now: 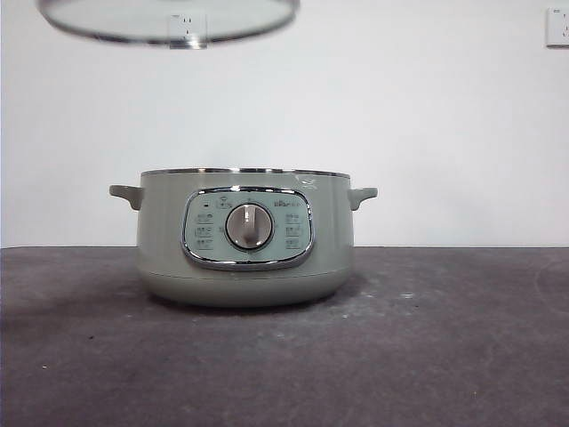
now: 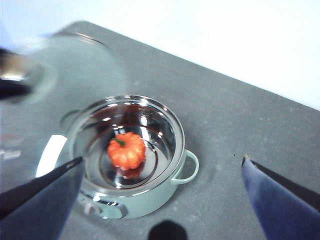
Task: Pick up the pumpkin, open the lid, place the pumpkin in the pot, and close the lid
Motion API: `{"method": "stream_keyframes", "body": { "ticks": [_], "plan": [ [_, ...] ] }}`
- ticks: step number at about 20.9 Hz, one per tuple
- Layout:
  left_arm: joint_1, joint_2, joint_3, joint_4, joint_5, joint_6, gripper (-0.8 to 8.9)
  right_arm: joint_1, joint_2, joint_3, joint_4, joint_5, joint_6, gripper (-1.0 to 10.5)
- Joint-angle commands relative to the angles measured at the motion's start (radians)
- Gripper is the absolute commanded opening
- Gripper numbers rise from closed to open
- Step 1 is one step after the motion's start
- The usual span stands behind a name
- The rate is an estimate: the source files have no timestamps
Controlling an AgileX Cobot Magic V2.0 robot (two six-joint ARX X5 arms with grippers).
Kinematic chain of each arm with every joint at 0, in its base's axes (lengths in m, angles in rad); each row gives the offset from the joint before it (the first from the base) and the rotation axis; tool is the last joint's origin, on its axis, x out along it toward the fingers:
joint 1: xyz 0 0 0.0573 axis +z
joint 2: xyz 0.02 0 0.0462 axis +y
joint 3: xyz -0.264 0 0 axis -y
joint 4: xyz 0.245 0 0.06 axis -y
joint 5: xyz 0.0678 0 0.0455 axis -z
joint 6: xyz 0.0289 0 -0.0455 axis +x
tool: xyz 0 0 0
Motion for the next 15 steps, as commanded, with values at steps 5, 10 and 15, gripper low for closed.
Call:
{"method": "stream_keyframes", "body": {
  "ticks": [5,10,15],
  "plan": [
    [-0.001,0.150,0.006,0.132,0.034,0.020,-0.09,0.003,-0.089,-0.001,-0.073,-0.021,0.017,5.7],
    [-0.011,0.237,0.006,0.216,0.044,0.023,-0.09,0.003,-0.118,-0.001,-0.123,-0.021,0.017,5.7],
    [-0.021,0.295,0.006,0.273,0.045,0.023,-0.09,0.003,-0.119,-0.001,-0.149,-0.023,0.017,5.7]
  ]
}}
